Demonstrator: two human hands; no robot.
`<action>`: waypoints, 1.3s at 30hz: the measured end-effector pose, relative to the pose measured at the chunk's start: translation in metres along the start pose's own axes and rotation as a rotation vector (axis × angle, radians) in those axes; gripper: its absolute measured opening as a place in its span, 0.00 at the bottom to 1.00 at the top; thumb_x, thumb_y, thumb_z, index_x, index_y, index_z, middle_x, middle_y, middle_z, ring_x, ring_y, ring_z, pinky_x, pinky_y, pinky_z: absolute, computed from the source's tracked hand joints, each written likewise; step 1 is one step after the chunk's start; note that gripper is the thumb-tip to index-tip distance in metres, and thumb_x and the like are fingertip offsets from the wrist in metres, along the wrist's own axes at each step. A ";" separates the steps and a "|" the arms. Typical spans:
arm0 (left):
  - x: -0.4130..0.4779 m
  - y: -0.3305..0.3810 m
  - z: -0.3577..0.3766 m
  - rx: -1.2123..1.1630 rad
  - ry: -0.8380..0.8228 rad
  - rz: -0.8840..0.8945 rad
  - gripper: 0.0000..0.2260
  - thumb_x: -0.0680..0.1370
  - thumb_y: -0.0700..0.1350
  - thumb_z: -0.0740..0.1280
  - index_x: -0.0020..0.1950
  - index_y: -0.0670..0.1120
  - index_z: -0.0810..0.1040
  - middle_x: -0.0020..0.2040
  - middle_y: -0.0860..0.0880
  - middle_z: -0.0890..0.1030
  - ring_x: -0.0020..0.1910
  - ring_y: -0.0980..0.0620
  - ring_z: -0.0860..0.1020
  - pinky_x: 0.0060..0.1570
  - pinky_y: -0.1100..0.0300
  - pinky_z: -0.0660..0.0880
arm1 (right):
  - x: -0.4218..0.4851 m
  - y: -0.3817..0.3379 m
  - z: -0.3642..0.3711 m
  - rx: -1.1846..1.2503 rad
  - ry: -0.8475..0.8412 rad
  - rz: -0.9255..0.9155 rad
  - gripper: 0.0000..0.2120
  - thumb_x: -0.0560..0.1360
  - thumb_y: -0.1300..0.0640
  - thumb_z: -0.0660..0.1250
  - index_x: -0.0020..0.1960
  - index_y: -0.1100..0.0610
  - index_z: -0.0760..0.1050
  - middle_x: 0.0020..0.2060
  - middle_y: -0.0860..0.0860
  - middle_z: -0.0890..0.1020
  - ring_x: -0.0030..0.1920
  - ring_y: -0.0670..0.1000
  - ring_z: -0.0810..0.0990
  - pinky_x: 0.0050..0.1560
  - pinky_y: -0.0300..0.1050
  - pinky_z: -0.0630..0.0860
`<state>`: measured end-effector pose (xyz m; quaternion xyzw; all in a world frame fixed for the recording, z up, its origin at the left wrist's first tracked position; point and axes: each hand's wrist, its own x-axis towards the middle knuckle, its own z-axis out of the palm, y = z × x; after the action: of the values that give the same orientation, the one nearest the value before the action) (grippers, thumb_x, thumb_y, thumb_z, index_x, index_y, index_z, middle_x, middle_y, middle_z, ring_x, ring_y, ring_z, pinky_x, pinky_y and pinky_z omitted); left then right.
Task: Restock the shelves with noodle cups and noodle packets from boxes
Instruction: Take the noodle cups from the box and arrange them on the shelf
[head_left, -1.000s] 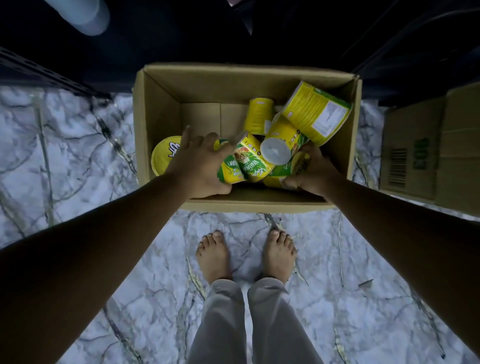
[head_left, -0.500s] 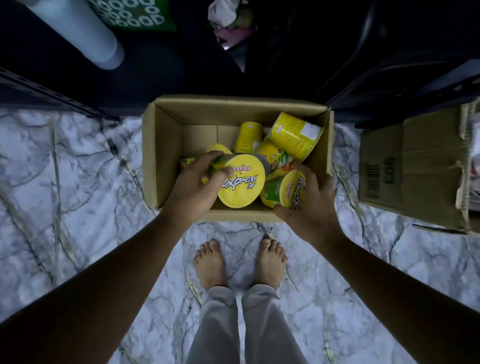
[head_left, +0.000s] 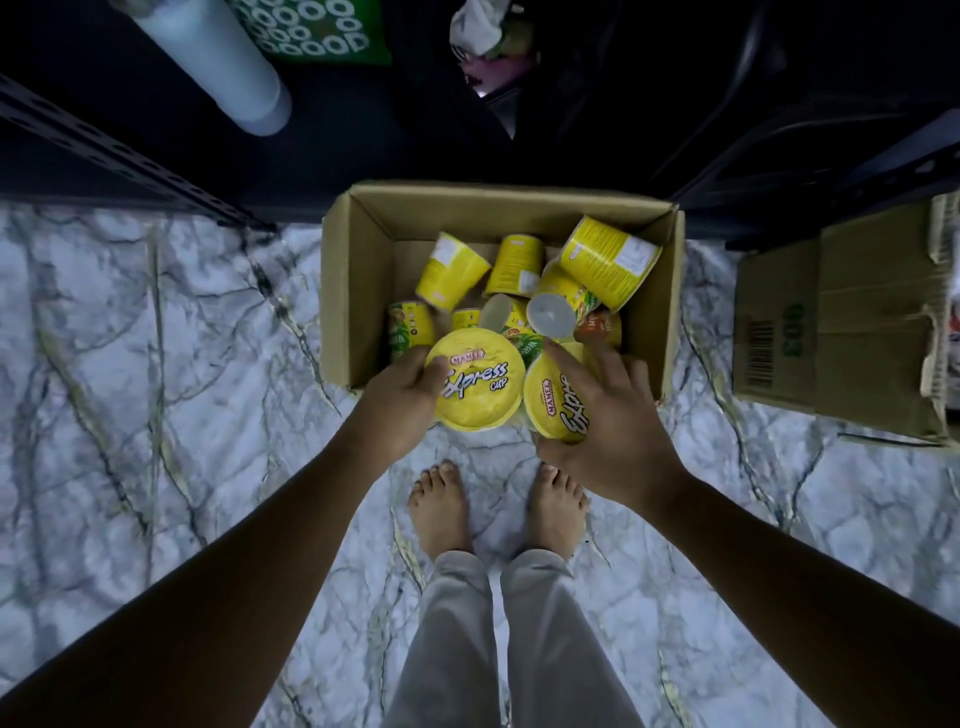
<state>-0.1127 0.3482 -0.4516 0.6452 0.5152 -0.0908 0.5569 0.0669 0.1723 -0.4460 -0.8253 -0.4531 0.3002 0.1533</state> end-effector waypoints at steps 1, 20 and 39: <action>-0.004 -0.004 0.002 0.056 -0.011 0.026 0.22 0.80 0.62 0.61 0.70 0.52 0.76 0.62 0.48 0.82 0.60 0.45 0.81 0.59 0.49 0.78 | -0.002 0.000 0.001 -0.005 0.000 -0.005 0.48 0.62 0.42 0.74 0.79 0.42 0.63 0.77 0.50 0.62 0.64 0.59 0.64 0.64 0.60 0.72; 0.004 0.035 0.033 0.693 -0.027 0.337 0.55 0.63 0.58 0.80 0.82 0.54 0.53 0.76 0.44 0.59 0.73 0.38 0.62 0.64 0.36 0.72 | 0.005 0.011 -0.007 -0.088 -0.108 0.104 0.55 0.64 0.37 0.78 0.83 0.43 0.53 0.77 0.57 0.56 0.71 0.67 0.61 0.69 0.63 0.68; -0.019 0.022 0.051 0.845 0.003 0.324 0.48 0.64 0.67 0.76 0.78 0.53 0.59 0.70 0.45 0.65 0.67 0.40 0.65 0.53 0.44 0.77 | -0.003 0.016 -0.011 0.045 -0.185 0.099 0.55 0.61 0.50 0.82 0.80 0.39 0.56 0.75 0.54 0.56 0.71 0.63 0.61 0.65 0.58 0.71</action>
<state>-0.0816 0.2998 -0.4435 0.8883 0.3262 -0.2039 0.2509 0.0834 0.1617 -0.4449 -0.8117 -0.4173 0.3924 0.1142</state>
